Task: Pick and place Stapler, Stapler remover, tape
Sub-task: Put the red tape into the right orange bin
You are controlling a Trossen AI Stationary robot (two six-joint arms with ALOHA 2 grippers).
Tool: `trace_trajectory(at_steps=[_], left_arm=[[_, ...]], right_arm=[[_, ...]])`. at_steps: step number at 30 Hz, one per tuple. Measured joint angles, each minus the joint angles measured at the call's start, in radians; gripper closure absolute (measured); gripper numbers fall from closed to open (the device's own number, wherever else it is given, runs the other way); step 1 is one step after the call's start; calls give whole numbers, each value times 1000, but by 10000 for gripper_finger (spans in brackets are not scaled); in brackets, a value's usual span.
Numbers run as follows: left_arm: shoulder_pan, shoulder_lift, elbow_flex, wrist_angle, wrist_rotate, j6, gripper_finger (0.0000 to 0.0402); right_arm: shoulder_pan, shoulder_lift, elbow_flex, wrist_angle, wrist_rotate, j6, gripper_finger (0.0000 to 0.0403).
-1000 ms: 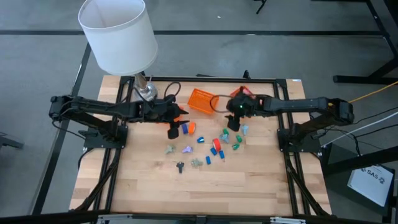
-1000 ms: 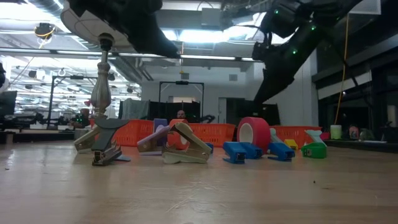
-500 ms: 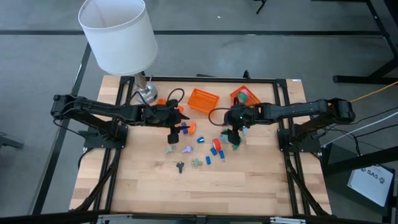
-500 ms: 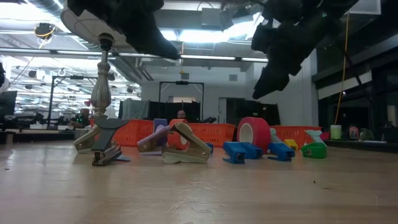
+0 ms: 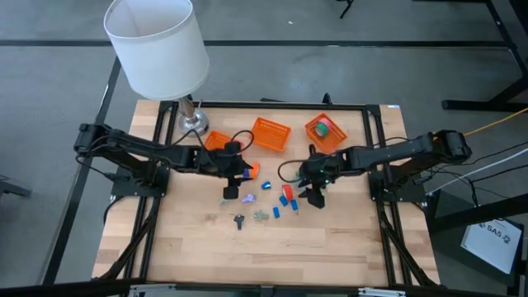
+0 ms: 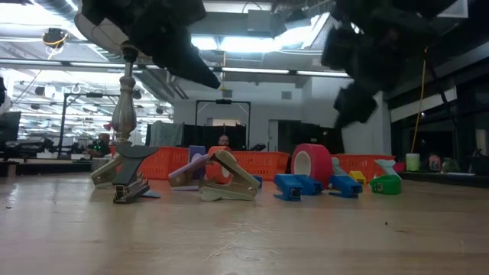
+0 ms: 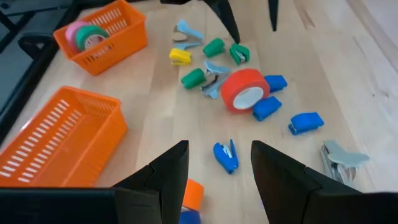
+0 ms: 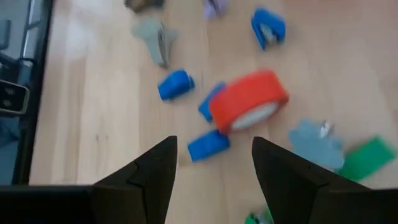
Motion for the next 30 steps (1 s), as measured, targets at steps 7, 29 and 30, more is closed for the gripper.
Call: trace_trajectory(at_steps=[7,29,30], left_arm=[[-6,15,0,0,0,9,231],[-6,15,0,2,0,-18,231],[-6,15,0,3,0,-18,231]], right_arm=[[5,0,-161,307,0,77,189],[37,217,-233,701,41,148,190],[37,224,-228,704,60,148,190]])
